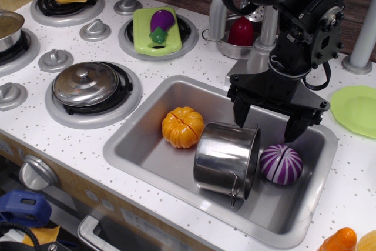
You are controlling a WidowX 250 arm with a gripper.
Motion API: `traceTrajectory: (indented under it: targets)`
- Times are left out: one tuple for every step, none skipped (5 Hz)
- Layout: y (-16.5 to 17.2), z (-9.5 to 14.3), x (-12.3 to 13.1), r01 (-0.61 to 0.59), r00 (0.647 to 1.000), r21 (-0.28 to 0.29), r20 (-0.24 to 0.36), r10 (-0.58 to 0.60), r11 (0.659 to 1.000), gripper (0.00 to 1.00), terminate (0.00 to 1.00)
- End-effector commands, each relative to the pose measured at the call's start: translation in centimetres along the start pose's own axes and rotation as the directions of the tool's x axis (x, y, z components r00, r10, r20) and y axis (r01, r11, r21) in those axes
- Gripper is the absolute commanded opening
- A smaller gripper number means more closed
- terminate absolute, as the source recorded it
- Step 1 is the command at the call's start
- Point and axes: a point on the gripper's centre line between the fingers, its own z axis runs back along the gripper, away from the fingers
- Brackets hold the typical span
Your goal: Flip pot upright in sink
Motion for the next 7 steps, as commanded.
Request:
traceTrajectory:
  targets:
    - [0.0,0.0,0.0,0.0,1.0,0.0,0.0,0.0,1.0,1.0,0.0]
    - [0.1,0.0,0.1,0.054,0.999,0.05,0.007,-0.054,0.997,1.0,0.0]
    - [-0.1,0.0,0.1,0.095,0.995,0.168,0.011,-0.098,0.981,1.0,0.0]
    - [-0.8,-0.3,-0.2,0.127,0.99,0.297,0.014,-0.137,0.946,1.0,0.0]
    - [-1.5,-0.9,-0.6,0.14,0.986,0.402,0.031,-0.166,0.905,1.0,0.0]
    - [-1.5,-1.4,-0.9,0.142,0.983,0.444,0.041,-0.179,0.885,1.0,0.0]
    - [-0.6,-1.7,-0.6,0.151,0.98,0.451,0.047,-0.193,0.88,1.0,0.0]
